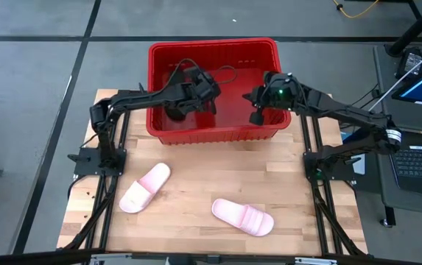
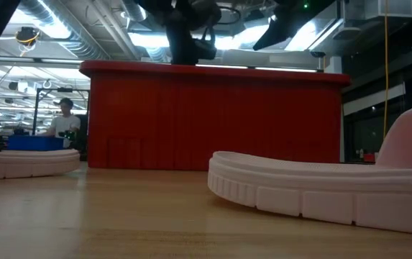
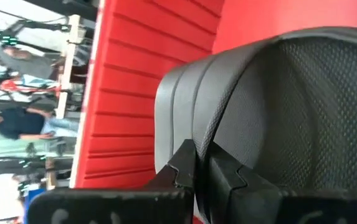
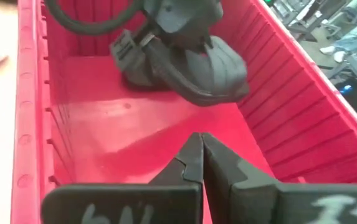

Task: Pick and place slides into bin
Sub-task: Put the black slides into the red bin, then put the right pink slides into the red bin

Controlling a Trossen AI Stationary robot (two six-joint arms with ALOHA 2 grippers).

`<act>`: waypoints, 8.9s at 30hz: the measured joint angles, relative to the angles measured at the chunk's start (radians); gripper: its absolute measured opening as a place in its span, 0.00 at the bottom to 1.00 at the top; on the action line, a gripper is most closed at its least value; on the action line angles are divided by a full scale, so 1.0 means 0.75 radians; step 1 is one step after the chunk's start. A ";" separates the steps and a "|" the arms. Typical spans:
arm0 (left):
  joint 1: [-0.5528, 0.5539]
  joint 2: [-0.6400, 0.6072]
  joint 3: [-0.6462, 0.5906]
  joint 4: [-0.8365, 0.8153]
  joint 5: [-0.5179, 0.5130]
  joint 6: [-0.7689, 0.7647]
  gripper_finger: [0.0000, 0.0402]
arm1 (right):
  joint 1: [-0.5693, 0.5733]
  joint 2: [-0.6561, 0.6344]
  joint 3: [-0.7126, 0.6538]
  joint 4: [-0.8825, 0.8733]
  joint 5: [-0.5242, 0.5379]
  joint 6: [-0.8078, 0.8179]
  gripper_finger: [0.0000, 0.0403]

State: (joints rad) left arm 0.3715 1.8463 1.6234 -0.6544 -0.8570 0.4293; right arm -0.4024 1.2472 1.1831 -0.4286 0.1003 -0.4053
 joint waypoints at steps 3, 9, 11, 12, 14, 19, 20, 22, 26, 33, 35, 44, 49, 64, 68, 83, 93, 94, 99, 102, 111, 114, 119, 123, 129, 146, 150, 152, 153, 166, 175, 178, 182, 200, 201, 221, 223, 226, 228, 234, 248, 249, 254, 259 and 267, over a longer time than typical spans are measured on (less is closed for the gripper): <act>0.017 0.006 -0.002 -0.025 0.016 0.000 0.02 | -0.031 0.000 0.000 0.003 -0.034 0.004 0.01; 0.046 -0.001 -0.123 0.069 0.037 0.019 0.02 | -0.066 0.000 0.000 0.005 -0.035 0.005 0.01; 0.059 -0.001 -0.172 0.115 0.052 0.041 0.02 | -0.068 0.000 0.000 0.009 -0.036 0.005 0.01; 0.062 -0.001 -0.200 0.153 0.058 0.055 0.02 | -0.070 0.000 0.000 0.011 -0.036 0.005 0.01; 0.064 -0.001 -0.257 0.244 0.064 0.093 0.02 | -0.072 0.000 0.000 0.016 -0.036 0.005 0.01; 0.064 -0.003 -0.326 0.406 0.098 0.163 0.02 | -0.072 0.000 0.000 0.028 -0.036 0.006 0.01; 0.065 -0.003 -0.339 0.432 0.098 0.172 0.02 | -0.072 0.000 0.000 0.029 -0.036 0.006 0.01; 0.066 -0.003 -0.359 0.463 0.094 0.203 0.02 | -0.072 0.001 0.000 0.028 -0.036 0.008 0.01; 0.078 -0.003 -0.366 0.481 0.095 0.229 0.02 | -0.072 0.001 0.000 0.028 -0.036 0.016 0.01; 0.098 -0.003 -0.368 0.478 0.093 0.250 0.02 | -0.072 0.001 0.000 0.028 -0.036 0.020 0.01; 0.106 -0.003 -0.368 0.478 0.115 0.249 0.02 | -0.072 0.001 0.000 0.028 -0.036 0.021 0.01; 0.144 -0.003 -0.368 0.478 0.144 0.248 0.02 | -0.072 0.001 0.000 0.027 -0.036 0.021 0.01; 0.149 -0.003 -0.368 0.479 0.159 0.296 0.02 | -0.072 0.001 0.000 0.027 -0.036 0.021 0.01; 0.208 -0.004 -0.368 0.498 0.235 0.354 0.02 | -0.072 0.001 0.001 0.022 -0.036 0.046 0.01; 0.207 -0.004 -0.368 0.490 0.235 0.354 0.02 | -0.072 0.001 0.001 0.021 -0.036 0.046 0.01; 0.214 -0.005 -0.367 0.385 0.254 0.287 0.02 | -0.071 0.001 0.001 0.022 -0.036 0.046 0.01; 0.216 -0.005 -0.367 0.374 0.315 0.243 0.04 | -0.071 0.001 0.001 0.019 -0.113 0.096 0.01; 0.216 -0.005 -0.367 0.370 0.316 0.230 0.04 | -0.071 0.001 0.001 0.019 -0.129 0.095 0.01; 0.217 -0.005 -0.367 0.315 0.374 0.137 0.07 | -0.071 0.001 0.001 0.019 -0.140 0.096 0.01; 0.218 -0.005 -0.367 0.295 0.384 0.108 0.08 | -0.071 0.001 0.001 0.019 -0.141 0.096 0.01; 0.232 -0.005 -0.367 0.290 0.474 0.033 0.15 | -0.070 0.001 0.001 0.018 -0.141 0.116 0.01; 0.240 -0.005 -0.367 0.290 0.493 0.016 0.18 | -0.070 0.001 0.001 0.018 -0.141 0.116 0.01; 0.248 -0.005 -0.367 0.290 0.492 0.003 0.24 | -0.070 0.001 0.001 0.018 -0.141 0.116 0.01; 0.249 -0.005 -0.367 0.289 0.491 0.002 0.27 | -0.070 0.001 0.001 0.018 -0.141 0.116 0.01; 0.250 -0.004 -0.367 0.278 0.499 0.003 0.30 | -0.068 0.001 0.001 0.017 -0.141 0.120 0.01; 0.251 -0.003 -0.367 0.271 0.623 0.074 0.31 | -0.068 0.001 0.001 0.016 -0.213 0.121 0.01; 0.275 -0.003 -0.367 0.271 0.610 0.074 0.32 | -0.067 0.001 0.001 0.016 -0.235 0.121 0.01; 0.289 -0.003 -0.367 0.267 0.615 0.074 0.32 | -0.067 0.001 0.001 0.017 -0.235 0.121 0.01; 0.295 -0.003 -0.367 0.266 0.620 0.074 0.32 | -0.067 0.001 0.001 0.016 -0.235 0.121 0.01; 0.302 -0.003 -0.353 0.164 0.751 0.019 0.32 | -0.067 0.001 0.001 0.016 -0.235 0.121 0.01; 0.281 -0.003 -0.293 0.137 0.757 -0.001 0.32 | -0.067 0.001 0.001 0.017 -0.235 0.121 0.01; 0.255 -0.003 -0.249 0.099 0.759 0.000 0.32 | -0.067 0.001 0.001 0.017 -0.235 0.121 0.01; 0.213 -0.003 -0.174 0.017 0.759 0.000 0.32 | -0.067 0.001 0.001 0.017 -0.235 0.121 0.01; -0.090 -0.446 -0.113 -0.049 0.750 -0.117 0.32 | -0.046 0.001 0.001 0.077 -0.230 0.122 0.01; -0.107 -0.473 -0.112 -0.064 0.750 -0.156 0.32 | -0.038 0.001 0.001 0.091 -0.230 0.123 0.01; -0.587 -0.645 -0.114 -0.414 0.606 -0.496 0.14 | 0.316 0.001 0.001 0.211 -0.001 0.224 0.01; -0.630 -0.645 -0.114 -0.414 0.605 -0.513 0.12 | 0.373 0.001 0.001 0.211 0.049 0.226 0.01; -0.693 -0.645 -0.114 -0.414 0.592 -0.543 0.09 | 0.460 0.001 0.001 0.211 0.117 0.259 0.01; -0.737 -0.645 -0.114 -0.414 0.566 -0.564 0.07 | 0.517 0.001 0.001 0.210 0.155 0.298 0.01; -0.881 -0.645 -0.121 -0.398 0.552 -0.604 0.01 | 0.678 0.001 0.001 0.224 0.258 0.371 0.01; -1.049 -0.644 -0.418 0.039 0.541 -0.708 0.01 | 0.894 0.001 0.043 0.073 0.405 0.542 0.01; -1.055 -0.644 -0.436 0.101 0.542 -0.728 0.01 | 0.905 0.001 0.057 0.055 0.405 0.539 0.01; -1.056 -0.638 -0.484 0.385 0.543 -0.755 0.01 | 0.963 0.001 0.163 -0.162 0.407 0.468 0.01; -1.043 -0.603 -0.485 0.531 0.539 -0.754 0.01 | 1.037 0.001 0.317 -0.606 0.401 0.551 0.01; -1.015 -0.499 -0.485 0.708 0.540 -0.765 0.01 | 1.205 0.001 0.379 -0.833 0.400 0.534 0.01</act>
State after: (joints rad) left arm -0.3901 1.4724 1.2594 -0.1230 -0.4522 -0.1444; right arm 0.5015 1.2480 1.4671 -1.0532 0.4002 -0.0047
